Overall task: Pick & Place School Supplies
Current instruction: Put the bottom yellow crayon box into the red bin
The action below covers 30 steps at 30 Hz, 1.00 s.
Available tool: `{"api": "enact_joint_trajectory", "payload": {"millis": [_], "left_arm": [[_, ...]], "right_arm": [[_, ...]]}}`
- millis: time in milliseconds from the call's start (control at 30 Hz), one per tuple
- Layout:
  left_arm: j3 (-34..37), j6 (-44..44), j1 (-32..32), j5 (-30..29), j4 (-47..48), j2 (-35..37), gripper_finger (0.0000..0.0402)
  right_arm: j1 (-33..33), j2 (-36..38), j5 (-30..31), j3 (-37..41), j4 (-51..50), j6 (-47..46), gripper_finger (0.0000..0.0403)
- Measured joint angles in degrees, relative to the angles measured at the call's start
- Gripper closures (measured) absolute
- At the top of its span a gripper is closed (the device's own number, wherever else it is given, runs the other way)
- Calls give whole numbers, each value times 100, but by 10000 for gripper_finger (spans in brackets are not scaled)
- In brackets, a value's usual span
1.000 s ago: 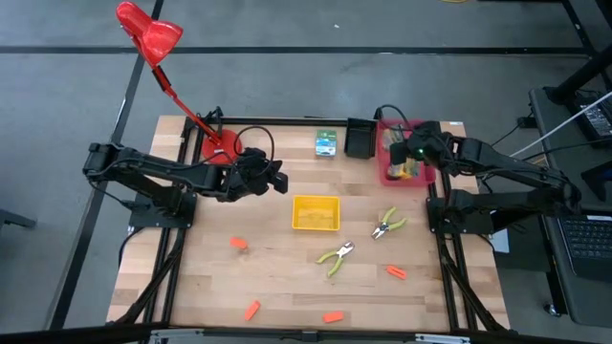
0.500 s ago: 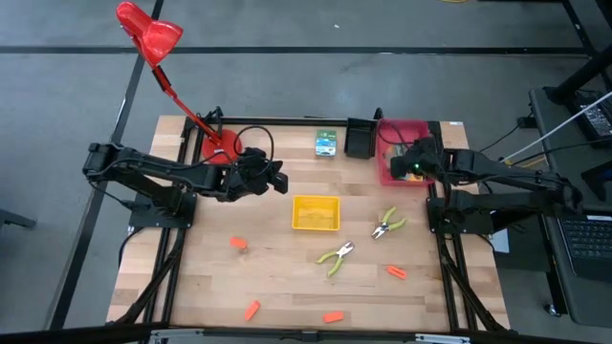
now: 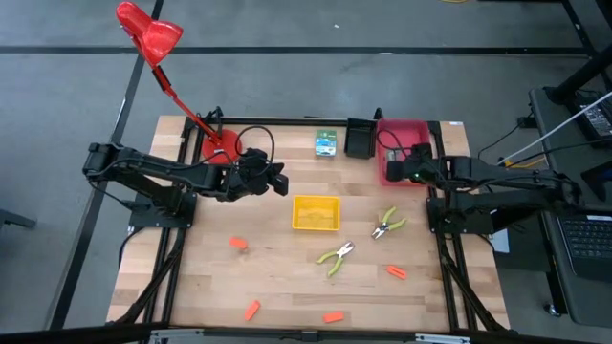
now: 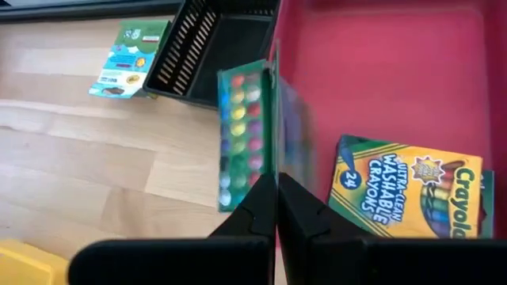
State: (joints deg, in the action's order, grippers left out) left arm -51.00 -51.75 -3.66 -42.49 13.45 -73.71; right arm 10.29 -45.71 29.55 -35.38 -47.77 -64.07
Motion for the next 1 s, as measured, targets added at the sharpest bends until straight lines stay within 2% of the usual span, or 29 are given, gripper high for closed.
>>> {"api": "enact_joint_trajectory", "payload": {"millis": [367, 767, 867, 1000], "left_arm": [[0, 0, 0, 20, -42, 0, 400], [-2, 151, 0, 19, -306, 2, 400], [-2, 151, 0, 19, -306, 2, 400], [-2, 151, -1, 19, -306, 2, 400]], "right_arm": [[-7, -69, -50, 0, 20, -2, 403], [-57, -600, -439, 0, 161, 5, 402], [-139, -689, -452, 0, 374, 26, 388], [-251, -818, -377, 0, 672, -5, 347]]}}
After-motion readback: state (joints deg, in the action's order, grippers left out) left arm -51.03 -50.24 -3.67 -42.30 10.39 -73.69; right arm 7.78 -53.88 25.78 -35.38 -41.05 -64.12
